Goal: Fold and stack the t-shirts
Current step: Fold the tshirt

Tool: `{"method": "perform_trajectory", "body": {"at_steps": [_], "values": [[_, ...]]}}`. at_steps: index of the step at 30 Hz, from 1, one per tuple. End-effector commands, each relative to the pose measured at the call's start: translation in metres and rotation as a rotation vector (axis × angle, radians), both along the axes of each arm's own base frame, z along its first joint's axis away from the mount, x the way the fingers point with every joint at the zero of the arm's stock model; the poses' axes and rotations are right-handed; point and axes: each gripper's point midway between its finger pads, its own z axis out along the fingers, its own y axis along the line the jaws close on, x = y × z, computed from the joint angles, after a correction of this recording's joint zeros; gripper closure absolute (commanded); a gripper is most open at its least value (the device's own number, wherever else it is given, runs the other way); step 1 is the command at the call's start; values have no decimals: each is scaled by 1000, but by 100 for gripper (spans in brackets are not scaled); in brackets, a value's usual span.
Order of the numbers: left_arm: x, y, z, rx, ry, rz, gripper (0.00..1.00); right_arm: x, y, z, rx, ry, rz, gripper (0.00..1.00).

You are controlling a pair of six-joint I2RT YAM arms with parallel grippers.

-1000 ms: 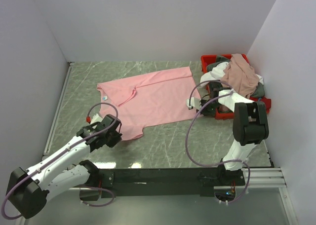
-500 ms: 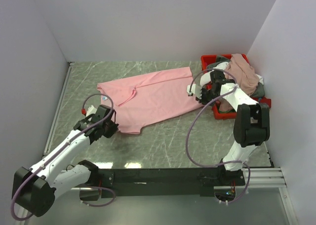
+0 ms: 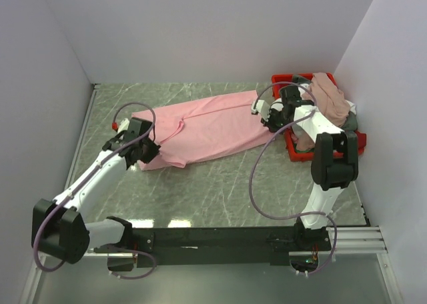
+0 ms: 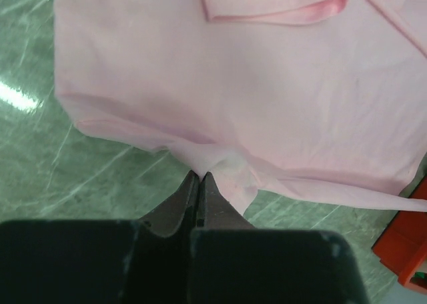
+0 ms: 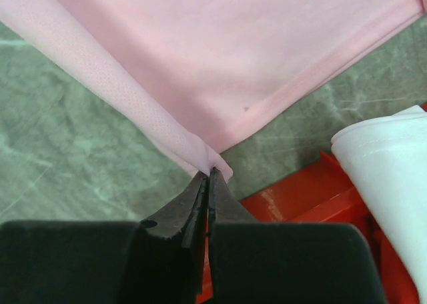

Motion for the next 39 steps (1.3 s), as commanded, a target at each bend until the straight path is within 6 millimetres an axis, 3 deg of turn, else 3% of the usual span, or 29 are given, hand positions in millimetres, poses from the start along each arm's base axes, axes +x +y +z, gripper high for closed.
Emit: {"method": "perform_trajectory", "body": {"at_steps": [1,16,29,39], "values": [[31,-3,25,20,-75,-48,100,26,4,15,17,-58,-70,97],[100,7,6,83,9,-87,100,64,9,-4,31,-42,-172,97],[127,17,-3,158,44,-110,100,87,6,-13,23,-44,-256,97],[143,22,-10,226,74,-149,100,89,6,-19,21,-29,-271,97]]}}
